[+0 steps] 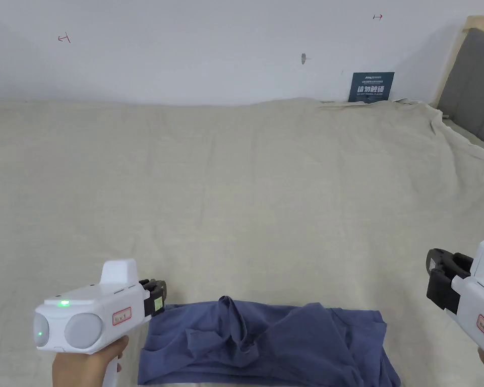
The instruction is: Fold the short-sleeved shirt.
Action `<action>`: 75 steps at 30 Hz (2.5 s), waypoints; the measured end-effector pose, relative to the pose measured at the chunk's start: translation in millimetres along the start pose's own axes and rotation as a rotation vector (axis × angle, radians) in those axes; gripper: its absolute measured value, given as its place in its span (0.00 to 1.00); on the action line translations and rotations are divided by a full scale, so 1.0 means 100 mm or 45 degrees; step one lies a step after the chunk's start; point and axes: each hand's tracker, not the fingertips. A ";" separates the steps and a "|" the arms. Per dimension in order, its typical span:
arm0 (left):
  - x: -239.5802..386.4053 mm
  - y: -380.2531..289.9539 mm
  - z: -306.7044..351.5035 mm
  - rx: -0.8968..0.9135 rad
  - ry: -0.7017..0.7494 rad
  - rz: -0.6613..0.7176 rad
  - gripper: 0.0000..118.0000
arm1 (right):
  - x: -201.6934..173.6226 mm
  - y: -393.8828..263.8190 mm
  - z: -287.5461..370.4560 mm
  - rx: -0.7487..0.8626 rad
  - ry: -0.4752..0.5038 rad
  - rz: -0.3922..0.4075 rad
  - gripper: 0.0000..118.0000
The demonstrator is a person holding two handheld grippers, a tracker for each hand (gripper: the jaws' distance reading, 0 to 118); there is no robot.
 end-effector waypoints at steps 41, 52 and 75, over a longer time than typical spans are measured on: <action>0.77 -0.32 -0.25 -0.150 -0.299 0.014 0.00 | 0.18 -0.08 0.05 -0.029 -0.035 -0.033 0.00; -0.33 0.29 0.14 -0.236 -0.269 0.080 0.00 | 0.06 -0.02 0.02 -0.014 -0.015 -0.008 0.00; -0.76 -0.24 -0.71 -0.504 -0.379 0.253 0.41 | -0.08 -0.09 -0.12 -0.068 0.027 0.006 0.00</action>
